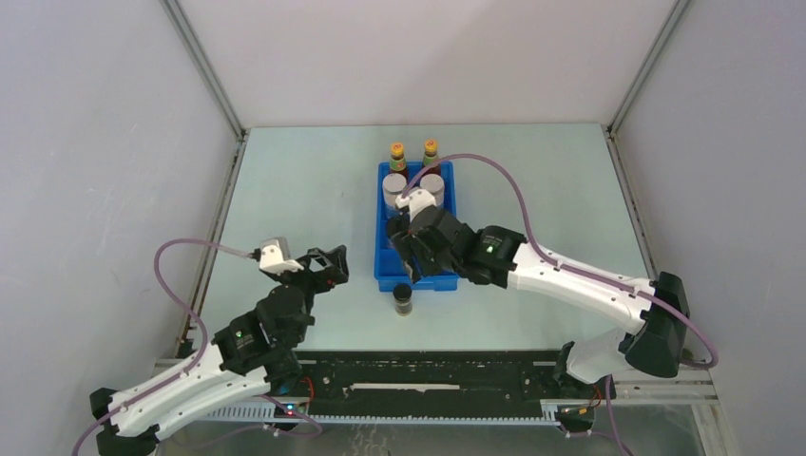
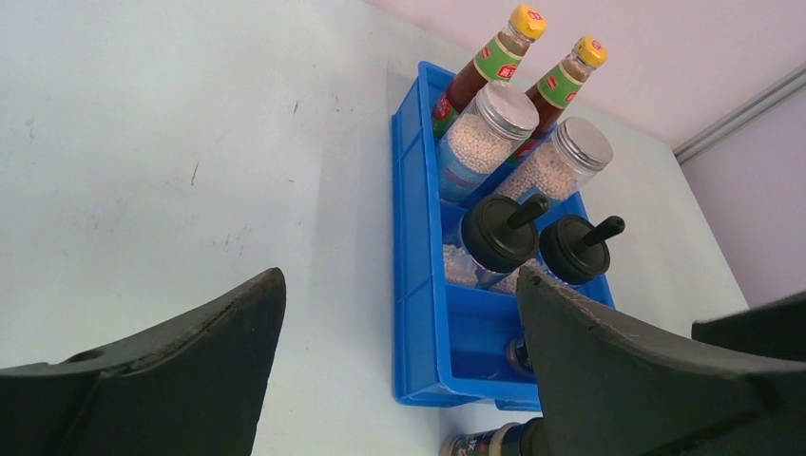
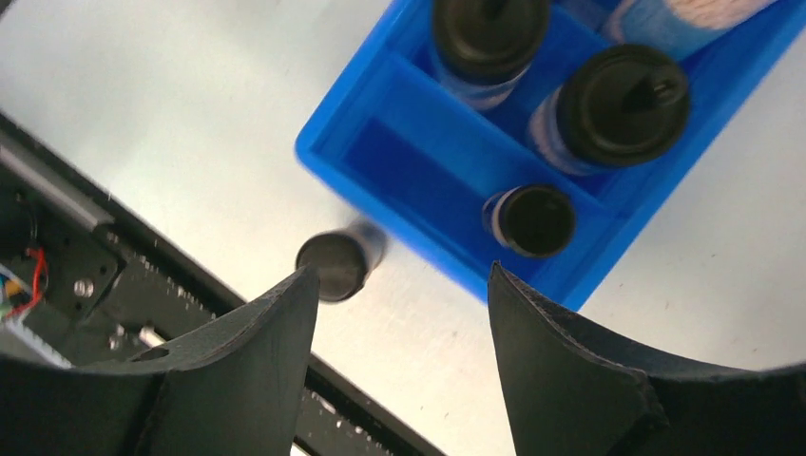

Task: Organize the condiment bottles
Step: Place the bottle in the storage box, then pick up the bottle from the center of the board.

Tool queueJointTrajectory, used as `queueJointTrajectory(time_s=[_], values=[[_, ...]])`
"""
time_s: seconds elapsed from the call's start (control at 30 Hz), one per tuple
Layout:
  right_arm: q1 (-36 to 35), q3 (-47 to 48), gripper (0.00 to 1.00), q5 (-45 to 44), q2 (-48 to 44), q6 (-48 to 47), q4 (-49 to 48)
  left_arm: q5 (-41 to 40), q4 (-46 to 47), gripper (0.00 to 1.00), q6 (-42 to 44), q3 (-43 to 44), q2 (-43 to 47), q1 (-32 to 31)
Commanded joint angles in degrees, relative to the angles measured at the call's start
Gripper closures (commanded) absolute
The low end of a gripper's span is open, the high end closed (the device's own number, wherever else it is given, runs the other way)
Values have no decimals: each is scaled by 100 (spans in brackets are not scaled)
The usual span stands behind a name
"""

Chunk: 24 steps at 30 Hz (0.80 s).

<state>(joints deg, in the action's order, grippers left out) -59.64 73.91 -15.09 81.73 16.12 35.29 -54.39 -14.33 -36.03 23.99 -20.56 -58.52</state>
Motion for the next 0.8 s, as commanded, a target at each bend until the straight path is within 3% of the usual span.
queueJointTrajectory(time_s=[0.0, 0.23, 0.77], values=[[-370, 105, 26, 21, 20, -114, 403, -234, -35, 5, -19, 88, 114, -62], [-714, 74, 25, 145, 272, -236, 226, -315, -61, 5, 8, 53, 283, -63], [-624, 3, 22, 662, 839, -340, -201, -405, -70, 5, -8, -51, 460, -71]])
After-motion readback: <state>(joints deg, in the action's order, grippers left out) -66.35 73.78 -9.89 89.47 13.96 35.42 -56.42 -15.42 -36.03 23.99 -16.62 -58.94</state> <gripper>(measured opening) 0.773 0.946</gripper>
